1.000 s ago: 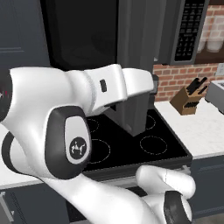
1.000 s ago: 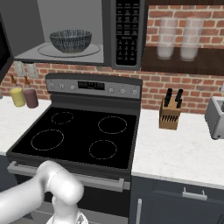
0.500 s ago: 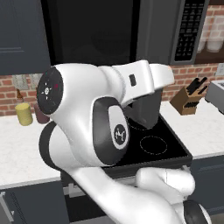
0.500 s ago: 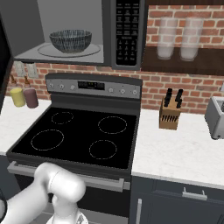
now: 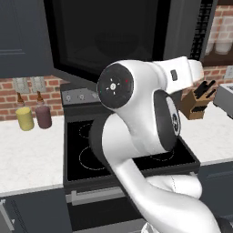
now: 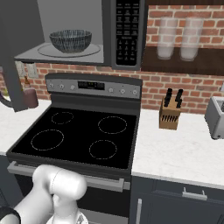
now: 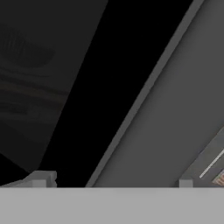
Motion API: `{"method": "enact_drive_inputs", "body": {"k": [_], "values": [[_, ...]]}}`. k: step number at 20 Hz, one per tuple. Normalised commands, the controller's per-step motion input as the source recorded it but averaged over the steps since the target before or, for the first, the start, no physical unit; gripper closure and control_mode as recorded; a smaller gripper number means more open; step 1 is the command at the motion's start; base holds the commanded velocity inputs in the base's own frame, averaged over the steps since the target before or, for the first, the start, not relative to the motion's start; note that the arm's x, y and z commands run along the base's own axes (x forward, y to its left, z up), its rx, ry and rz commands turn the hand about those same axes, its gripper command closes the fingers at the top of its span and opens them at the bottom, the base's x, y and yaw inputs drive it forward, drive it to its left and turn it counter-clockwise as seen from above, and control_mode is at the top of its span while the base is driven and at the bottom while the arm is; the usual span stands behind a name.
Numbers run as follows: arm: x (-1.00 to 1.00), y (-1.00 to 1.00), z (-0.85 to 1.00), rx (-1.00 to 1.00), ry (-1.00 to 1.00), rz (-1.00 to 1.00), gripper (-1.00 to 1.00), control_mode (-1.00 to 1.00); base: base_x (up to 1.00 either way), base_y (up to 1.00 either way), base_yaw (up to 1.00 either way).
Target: Open the microwave, place the bowl with waffle inside the microwave, then close the microwave door and turn it on.
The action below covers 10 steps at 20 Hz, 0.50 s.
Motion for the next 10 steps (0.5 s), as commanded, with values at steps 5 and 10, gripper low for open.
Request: {"method": "enact_drive_inputs", "body": {"k": [5,10], "values": [[0.77,-0.2,-0.09,0.04,-0.13,0.14,-1.0,-1.0,0.0,0.0,0.0],[0.82,-0.25,-0.03,0.09,-0.11,0.18,-1.0,-1.0,0.0,0.0,0.0]]}}
